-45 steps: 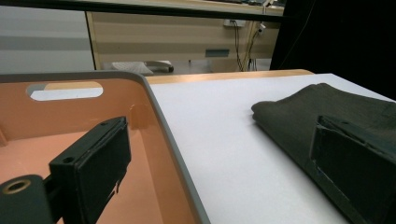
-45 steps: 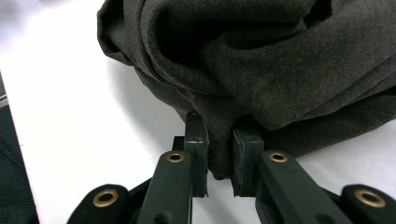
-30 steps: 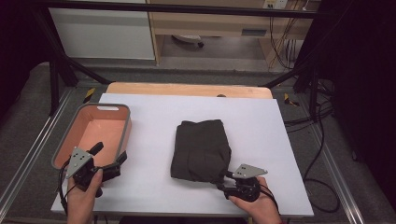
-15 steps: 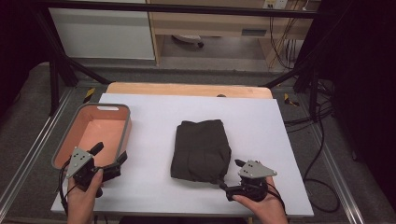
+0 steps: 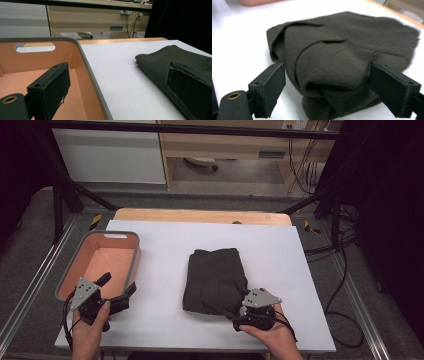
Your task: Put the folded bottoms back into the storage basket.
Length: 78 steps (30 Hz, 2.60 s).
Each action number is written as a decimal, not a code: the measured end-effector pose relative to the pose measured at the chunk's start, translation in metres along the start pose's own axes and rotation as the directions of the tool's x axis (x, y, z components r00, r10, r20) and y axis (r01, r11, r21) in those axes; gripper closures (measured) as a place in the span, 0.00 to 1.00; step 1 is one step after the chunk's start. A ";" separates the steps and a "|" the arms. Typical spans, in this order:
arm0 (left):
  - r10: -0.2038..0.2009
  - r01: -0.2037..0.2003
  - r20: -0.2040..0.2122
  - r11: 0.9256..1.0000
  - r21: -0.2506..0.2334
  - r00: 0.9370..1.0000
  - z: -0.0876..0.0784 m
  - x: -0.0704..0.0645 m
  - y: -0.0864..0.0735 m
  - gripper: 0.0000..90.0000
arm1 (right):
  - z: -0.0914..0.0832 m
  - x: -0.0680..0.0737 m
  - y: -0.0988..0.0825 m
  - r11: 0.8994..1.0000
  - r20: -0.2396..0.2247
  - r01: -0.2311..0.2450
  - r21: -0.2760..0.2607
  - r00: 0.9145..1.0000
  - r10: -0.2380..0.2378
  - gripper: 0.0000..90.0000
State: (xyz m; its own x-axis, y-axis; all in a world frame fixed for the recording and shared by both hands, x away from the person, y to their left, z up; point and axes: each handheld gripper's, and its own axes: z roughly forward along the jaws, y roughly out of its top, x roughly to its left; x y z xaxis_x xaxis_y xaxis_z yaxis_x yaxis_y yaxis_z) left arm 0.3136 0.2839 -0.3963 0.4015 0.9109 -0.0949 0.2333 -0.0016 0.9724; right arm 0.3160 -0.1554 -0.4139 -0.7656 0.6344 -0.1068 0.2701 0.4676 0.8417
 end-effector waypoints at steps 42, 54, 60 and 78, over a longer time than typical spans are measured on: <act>0.024 -0.024 0.022 1.000 0.019 0.999 -0.002 -0.011 0.003 0.06 | 0.020 -0.002 -0.022 0.997 0.000 -0.027 0.066 1.000 0.027 0.73; 0.135 -0.140 0.081 0.988 0.063 0.988 0.051 -0.057 0.025 0.06 | -0.009 0.012 -0.032 0.995 -0.062 -0.041 0.094 0.997 0.047 0.72; 0.129 -0.140 0.111 0.985 0.097 0.985 0.097 -0.076 0.029 0.07 | -0.009 0.011 -0.035 0.995 -0.074 -0.034 0.090 0.996 0.041 0.72; 0.028 -0.068 0.151 0.962 0.263 0.988 0.178 -0.092 0.003 0.11 | -0.006 0.012 -0.037 0.995 -0.078 -0.042 0.095 0.996 0.050 0.69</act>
State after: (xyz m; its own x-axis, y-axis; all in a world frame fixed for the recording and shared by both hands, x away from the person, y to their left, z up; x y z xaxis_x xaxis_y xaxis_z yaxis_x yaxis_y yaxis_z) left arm 0.4353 0.1265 -0.4230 0.5373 0.8376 -0.0984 0.4303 -0.1719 0.8862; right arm 0.2933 -0.1692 -0.4430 -0.7943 0.6071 -0.0232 0.3565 0.4966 0.7914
